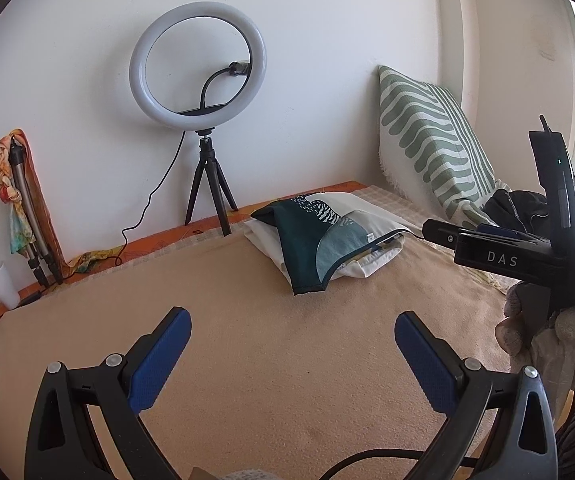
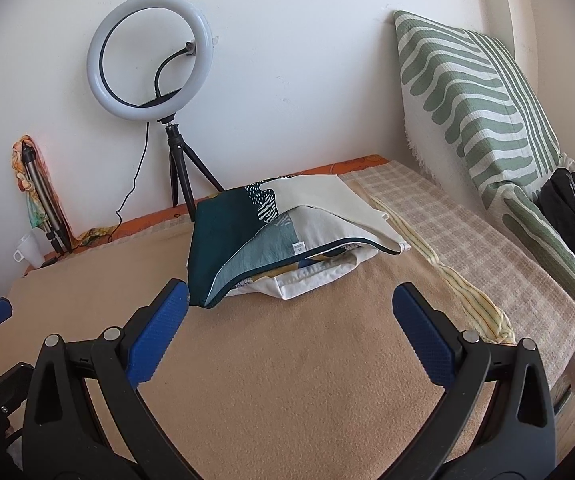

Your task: Fold small clothes

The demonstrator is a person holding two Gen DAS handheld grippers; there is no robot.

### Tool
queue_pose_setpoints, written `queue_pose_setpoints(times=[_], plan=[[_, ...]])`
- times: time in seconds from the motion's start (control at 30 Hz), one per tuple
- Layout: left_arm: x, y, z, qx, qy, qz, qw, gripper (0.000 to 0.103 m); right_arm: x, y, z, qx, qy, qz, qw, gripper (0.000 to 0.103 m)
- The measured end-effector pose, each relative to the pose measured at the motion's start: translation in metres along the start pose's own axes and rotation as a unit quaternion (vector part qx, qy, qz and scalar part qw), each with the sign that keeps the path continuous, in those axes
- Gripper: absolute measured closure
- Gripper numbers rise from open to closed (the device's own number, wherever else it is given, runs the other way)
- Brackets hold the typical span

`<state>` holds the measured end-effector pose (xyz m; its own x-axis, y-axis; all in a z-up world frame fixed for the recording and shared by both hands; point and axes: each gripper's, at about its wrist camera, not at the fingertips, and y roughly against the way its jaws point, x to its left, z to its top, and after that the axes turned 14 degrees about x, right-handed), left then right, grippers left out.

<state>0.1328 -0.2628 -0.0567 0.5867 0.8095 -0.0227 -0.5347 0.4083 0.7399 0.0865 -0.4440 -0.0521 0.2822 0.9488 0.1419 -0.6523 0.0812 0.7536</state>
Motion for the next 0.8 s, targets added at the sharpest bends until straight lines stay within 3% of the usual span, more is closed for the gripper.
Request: queue_pose_setpoints(times=[0.8], plan=[[0.0074, -0.0012, -0.0009, 0.005, 0.003, 0.001, 1.0000, 0.000, 0.0041, -0.0068, 0.0010, 0.009, -0.006, 0.014, 1.000, 0.000]])
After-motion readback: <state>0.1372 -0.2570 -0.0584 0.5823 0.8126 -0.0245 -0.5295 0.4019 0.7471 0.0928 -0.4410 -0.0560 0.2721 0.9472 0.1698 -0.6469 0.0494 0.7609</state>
